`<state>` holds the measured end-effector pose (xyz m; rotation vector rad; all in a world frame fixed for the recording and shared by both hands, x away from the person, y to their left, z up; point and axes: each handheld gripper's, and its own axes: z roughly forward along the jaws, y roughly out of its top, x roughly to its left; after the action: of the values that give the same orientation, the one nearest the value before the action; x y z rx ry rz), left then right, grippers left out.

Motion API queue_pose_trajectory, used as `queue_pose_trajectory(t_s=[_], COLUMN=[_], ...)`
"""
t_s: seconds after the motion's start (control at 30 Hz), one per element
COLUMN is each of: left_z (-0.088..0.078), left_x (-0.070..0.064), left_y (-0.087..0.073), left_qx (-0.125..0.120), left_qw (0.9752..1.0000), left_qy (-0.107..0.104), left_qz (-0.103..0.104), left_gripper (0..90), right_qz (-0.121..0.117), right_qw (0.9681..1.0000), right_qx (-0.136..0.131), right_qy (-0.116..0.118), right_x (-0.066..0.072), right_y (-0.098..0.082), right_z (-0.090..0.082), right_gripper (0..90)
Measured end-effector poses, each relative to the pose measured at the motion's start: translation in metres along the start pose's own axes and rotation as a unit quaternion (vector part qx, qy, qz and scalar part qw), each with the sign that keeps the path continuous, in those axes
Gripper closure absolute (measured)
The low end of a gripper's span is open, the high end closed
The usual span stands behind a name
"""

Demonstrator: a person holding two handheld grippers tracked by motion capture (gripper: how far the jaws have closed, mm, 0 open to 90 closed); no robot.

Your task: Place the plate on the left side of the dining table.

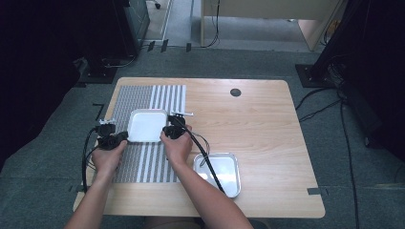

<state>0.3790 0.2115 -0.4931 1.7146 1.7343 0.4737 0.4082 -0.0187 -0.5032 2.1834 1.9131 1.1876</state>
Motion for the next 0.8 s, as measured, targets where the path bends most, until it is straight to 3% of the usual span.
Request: queue_pose_trajectory(t_s=[0.13,0.33,0.47,0.57,0.6,0.8], left_z=[0.003,0.004,0.002,-0.002,-0.005,-0.023], left_x=[0.002,0.003,0.004,0.005,0.006,0.007], left_y=[0.002,0.002,0.002,0.002,0.003,0.002], left_qx=[-0.007,-0.009,-0.010,-0.014,-0.019,-0.050], left_qw=[0.9999,0.9999,0.9999,0.9997,0.9995,0.9987], left_qy=[-0.001,-0.001,0.005,0.017,0.022,0.004], left_qz=[-0.012,-0.012,-0.006,-0.009,-0.006,0.008], left_gripper=[87.1,86.4,83.0,68.9,59.8,47.2], right_qz=[0.001,0.005,0.002,-0.012,-0.021,-0.051], right_qw=[1.0000,1.0000,0.9999,0.9996,0.9986,0.9959], right_qx=[-0.003,-0.005,-0.005,-0.022,-0.048,-0.074], right_qy=[0.003,0.003,0.012,0.009,0.007,0.010], right_x=[-0.001,0.001,0.001,-0.001,-0.003,-0.012], right_y=[0.004,0.006,0.006,0.008,0.011,0.019], right_z=[0.004,0.006,0.004,-0.002,-0.011,-0.029], right_gripper=[87.3,86.6,79.3,74.1,68.7,59.1])
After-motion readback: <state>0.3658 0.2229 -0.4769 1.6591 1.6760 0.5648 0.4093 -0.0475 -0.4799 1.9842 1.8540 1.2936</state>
